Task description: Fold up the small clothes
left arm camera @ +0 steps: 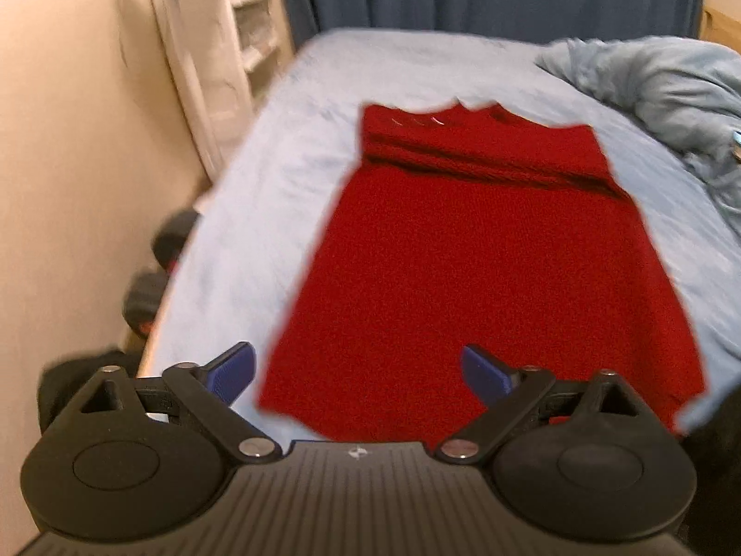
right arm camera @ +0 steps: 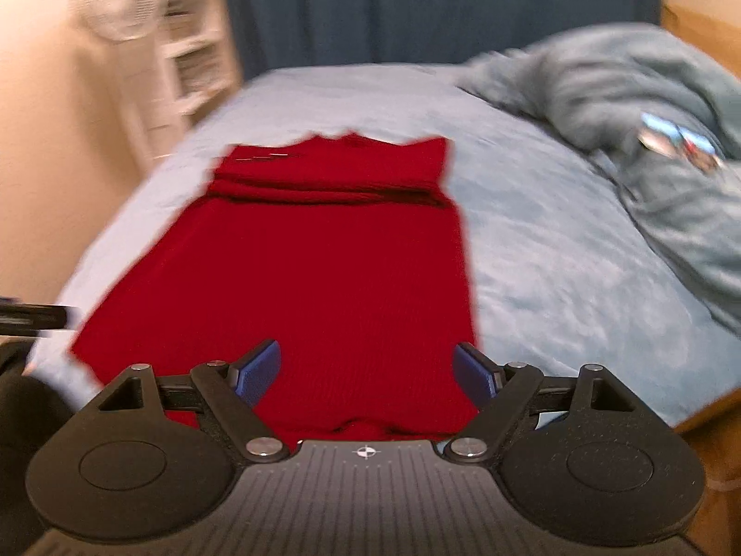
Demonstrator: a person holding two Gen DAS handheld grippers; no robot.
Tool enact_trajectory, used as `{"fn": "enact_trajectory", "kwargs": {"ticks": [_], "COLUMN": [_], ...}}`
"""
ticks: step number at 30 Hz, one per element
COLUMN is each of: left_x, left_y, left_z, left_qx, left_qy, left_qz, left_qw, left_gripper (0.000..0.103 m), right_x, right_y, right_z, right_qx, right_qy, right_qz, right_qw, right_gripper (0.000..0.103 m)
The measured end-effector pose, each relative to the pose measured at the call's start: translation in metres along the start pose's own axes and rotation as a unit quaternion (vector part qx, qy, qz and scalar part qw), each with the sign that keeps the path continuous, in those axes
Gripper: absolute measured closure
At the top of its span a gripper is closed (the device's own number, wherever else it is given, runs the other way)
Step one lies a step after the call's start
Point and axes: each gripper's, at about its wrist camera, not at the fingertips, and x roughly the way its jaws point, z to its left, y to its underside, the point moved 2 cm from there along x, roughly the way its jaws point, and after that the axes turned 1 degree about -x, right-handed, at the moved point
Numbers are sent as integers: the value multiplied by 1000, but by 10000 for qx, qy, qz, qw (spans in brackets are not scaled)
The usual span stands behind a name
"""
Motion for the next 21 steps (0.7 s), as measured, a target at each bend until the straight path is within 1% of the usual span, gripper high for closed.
{"fn": "enact_trajectory", "kwargs": {"ticks": [1,2,4,5,7,9,11,13,14,15,16,17,18,19,20,21], "left_x": [16,30,62,79,109,135,157,175,178,180,181,181,177,168,158,151], "left_y": [-5,-9,-17,-20,-25,-27,-25,-21,-19,-18,-16,-15,-13,-12,-10,-9], "left_z": [9,16,27,32,41,44,43,41,41,44,47,49,49,49,45,43], "left_qx": [-6,27,93,95,74,126,225,268,161,-90,-321,-549,-727,-738,-601,-475], "left_qy": [-143,-159,-124,-45,78,194,152,235,338,441,646,942,1185,1308,1320,1279], "left_qz": [-65,-53,155,308,657,997,1280,1555,1630,1738,1883,2061,2128,2047,1966,1916], "left_qw": [9999,9999,9998,9995,9978,9947,9914,9872,9859,9838,9795,9724,9672,9672,9697,9719], "left_gripper": [0,0,0,0,0,0,0,0,0,0,1,2,9,25,36,62], "right_x": [15,30,62,78,106,131,153,168,176,184,191,194,189,184,180,176], "right_y": [-3,-4,-5,-4,-2,-2,-4,-6,-5,-3,1,5,8,10,14,19], "right_z": [-14,-26,-53,-66,-83,-97,-107,-110,-112,-113,-110,-106,-99,-92,-86,-83], "right_qx": [177,327,666,826,1067,1291,1569,1834,1957,2089,2247,2344,2257,2078,1997,2082], "right_qy": [130,222,325,317,187,47,-65,-188,-261,-389,-671,-947,-1059,-1175,-1326,-1434], "right_qz": [103,212,491,626,879,1045,1104,1102,1118,1241,1491,1616,1522,1510,1583,1708], "right_qw": [9997,9990,9960,9941,9902,9861,9814,9767,9739,9693,9606,9539,9564,9593,9579,9523], "right_gripper": [20,20,20,20,20,20,20,20,20,19,19,19,24,39,48,74]}}
